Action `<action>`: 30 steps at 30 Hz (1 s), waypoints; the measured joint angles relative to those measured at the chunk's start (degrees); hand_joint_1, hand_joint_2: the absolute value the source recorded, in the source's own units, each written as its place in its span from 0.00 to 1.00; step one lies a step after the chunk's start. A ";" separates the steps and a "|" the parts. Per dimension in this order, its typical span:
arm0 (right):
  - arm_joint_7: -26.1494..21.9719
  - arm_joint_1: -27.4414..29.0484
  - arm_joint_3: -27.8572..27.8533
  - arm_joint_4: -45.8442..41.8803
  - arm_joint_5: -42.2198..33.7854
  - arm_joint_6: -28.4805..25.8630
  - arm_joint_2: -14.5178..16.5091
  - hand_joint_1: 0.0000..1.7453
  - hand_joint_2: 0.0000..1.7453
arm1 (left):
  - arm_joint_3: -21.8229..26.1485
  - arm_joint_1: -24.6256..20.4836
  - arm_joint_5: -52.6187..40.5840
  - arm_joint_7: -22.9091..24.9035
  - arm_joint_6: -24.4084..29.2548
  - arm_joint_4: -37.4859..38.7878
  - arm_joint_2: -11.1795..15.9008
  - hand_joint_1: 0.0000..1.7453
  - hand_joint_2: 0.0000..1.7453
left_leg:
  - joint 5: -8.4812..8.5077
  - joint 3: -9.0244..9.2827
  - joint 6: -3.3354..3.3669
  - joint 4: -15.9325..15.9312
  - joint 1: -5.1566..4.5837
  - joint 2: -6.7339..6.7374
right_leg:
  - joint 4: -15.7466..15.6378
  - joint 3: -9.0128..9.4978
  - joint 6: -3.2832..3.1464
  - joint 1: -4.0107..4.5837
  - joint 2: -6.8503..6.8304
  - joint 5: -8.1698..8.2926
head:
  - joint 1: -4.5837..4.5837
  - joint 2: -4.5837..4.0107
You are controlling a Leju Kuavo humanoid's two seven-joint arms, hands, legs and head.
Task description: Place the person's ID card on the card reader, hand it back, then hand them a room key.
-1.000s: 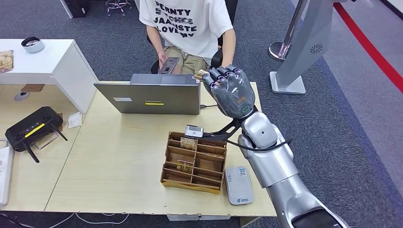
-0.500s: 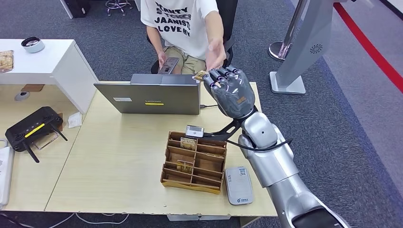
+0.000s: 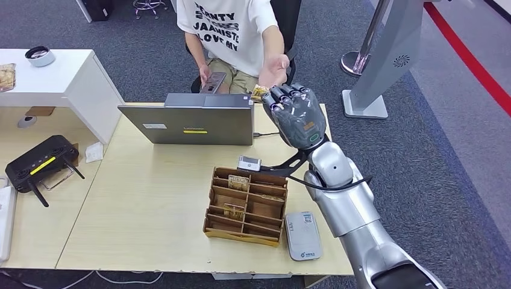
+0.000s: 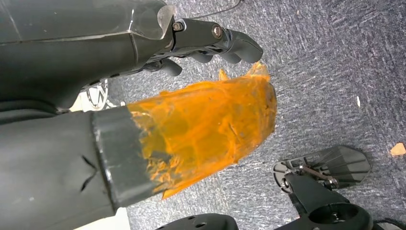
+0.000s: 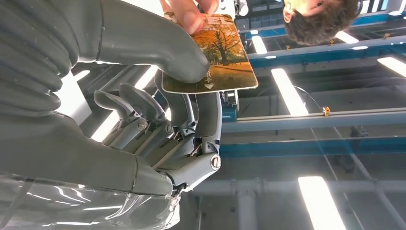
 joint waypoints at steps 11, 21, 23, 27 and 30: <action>1.53 0.23 3.12 1.95 -4.61 0.00 -0.28 0.00 0.00 | 0.01 0.45 1.38 -0.02 0.63 0.00 -0.27 0.00 0.00 | 0.00 0.00 0.02 0.00 0.01 0.02 | 0.00 0.00 -0.01 0.00 0.00 0.01 | -0.01 0.00; -11.71 10.99 -2.65 -14.72 -23.62 0.00 3.13 0.00 0.00 | 0.03 1.96 3.39 -0.29 2.11 -0.02 -0.28 0.00 0.00 | -0.04 -0.02 0.00 0.00 0.01 -0.02 | -0.01 -0.01 0.02 0.00 -0.03 -0.05 | -0.01 0.00; -10.39 13.75 -2.50 -19.61 -33.75 0.23 3.47 0.00 0.00 | 0.06 2.50 4.04 -0.59 2.62 -0.02 -0.27 0.00 0.00 | -0.04 -0.03 0.00 -0.01 0.01 -0.04 | -0.01 -0.01 0.03 0.00 -0.06 -0.06 | -0.01 0.00; -4.63 18.78 0.60 -30.65 -63.65 8.31 2.23 0.00 0.00 | 0.40 3.86 5.54 -1.52 3.54 -0.01 -0.14 0.00 0.00 | -0.08 -0.03 -0.02 -0.01 0.01 0.00 | -0.02 -0.02 0.03 -0.02 -0.04 -0.06 | -0.01 0.00; -2.87 21.88 2.41 -36.72 -89.70 28.16 0.35 0.00 0.00 | 1.20 4.51 6.28 -1.85 3.95 0.01 0.00 0.00 0.00 | -0.09 -0.02 -0.03 -0.01 0.00 0.04 | -0.03 -0.03 0.03 -0.02 -0.02 -0.06 | -0.01 0.00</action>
